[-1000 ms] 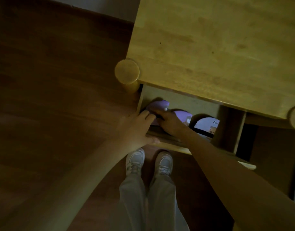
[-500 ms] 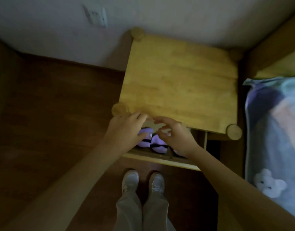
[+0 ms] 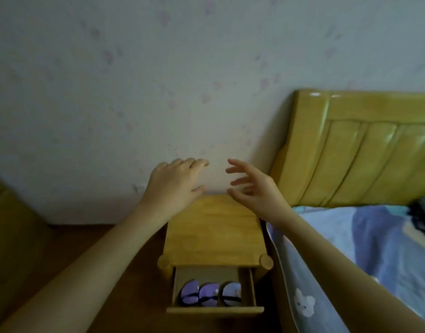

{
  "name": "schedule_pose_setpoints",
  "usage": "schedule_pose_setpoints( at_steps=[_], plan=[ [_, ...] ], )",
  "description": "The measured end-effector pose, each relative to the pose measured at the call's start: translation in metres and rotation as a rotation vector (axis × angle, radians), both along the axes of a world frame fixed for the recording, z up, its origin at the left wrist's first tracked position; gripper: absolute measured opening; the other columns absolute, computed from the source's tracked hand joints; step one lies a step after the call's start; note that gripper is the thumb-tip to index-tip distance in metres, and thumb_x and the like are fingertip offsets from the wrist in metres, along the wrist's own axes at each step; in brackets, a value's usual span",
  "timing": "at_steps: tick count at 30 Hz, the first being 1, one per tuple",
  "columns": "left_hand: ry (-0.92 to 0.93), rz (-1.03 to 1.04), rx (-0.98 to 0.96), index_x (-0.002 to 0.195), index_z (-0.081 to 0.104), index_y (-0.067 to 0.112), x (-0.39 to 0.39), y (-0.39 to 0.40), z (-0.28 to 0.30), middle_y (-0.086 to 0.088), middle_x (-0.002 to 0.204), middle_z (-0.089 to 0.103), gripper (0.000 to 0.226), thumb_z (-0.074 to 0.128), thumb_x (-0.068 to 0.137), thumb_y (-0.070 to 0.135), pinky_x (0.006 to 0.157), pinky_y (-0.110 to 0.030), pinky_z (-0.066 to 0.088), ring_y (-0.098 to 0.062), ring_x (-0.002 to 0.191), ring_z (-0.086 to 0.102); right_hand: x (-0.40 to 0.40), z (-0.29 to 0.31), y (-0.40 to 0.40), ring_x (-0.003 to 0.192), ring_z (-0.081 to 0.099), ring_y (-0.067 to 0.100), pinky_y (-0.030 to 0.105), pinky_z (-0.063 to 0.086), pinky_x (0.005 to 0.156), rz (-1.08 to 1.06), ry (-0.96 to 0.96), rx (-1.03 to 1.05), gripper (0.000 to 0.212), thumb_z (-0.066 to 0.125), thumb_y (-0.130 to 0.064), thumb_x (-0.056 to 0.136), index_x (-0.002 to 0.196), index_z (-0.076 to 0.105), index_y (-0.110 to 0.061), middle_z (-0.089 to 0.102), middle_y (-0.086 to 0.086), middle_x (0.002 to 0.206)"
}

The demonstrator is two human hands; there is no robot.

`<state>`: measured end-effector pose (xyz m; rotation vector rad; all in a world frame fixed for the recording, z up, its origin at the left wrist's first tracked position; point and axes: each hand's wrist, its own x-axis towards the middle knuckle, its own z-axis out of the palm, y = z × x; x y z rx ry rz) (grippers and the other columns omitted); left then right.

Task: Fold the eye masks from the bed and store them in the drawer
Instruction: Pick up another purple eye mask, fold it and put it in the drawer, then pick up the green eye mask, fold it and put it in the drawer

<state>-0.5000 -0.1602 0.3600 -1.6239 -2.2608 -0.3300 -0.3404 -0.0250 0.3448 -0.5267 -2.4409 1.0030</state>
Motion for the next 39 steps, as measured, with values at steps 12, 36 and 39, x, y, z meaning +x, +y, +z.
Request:
schedule_pose_setpoints(
  at_steps=[12,36,39],
  plan=[
    [0.151,-0.488,0.225,0.120,0.059,0.025,0.040,-0.025,0.126,0.007,0.098,0.069,0.049,0.065,0.078,0.049,0.056,-0.030,0.048,-0.017,0.078,0.066,0.110,0.127,-0.095,0.106,0.058,0.002,0.035,0.055,0.084,-0.392,-0.008,0.416,0.062,0.060,-0.037,0.081,0.139,0.037,-0.037,0.052,-0.011,0.133],
    [0.032,-1.662,0.371,0.114,0.063,0.027,0.392,-0.329,0.183,0.006,0.099,0.072,0.045,0.070,0.076,0.049,0.053,-0.028,0.053,-0.017,0.075,0.069,0.398,0.195,-0.668,0.084,0.067,0.003,0.020,0.057,0.074,-1.516,-0.303,0.602,0.046,0.071,-0.023,0.083,0.126,0.055,-0.027,0.058,-0.004,0.127],
    [-0.001,-1.768,0.387,0.114,0.064,0.028,0.432,-0.407,0.183,0.007,0.099,0.072,0.044,0.071,0.076,0.049,0.051,-0.027,0.049,-0.017,0.074,0.070,0.415,0.193,-0.763,0.083,0.067,0.002,0.019,0.058,0.072,-1.608,-0.334,0.606,0.044,0.068,-0.028,0.082,0.124,0.055,-0.031,0.056,-0.009,0.126]
  ],
)
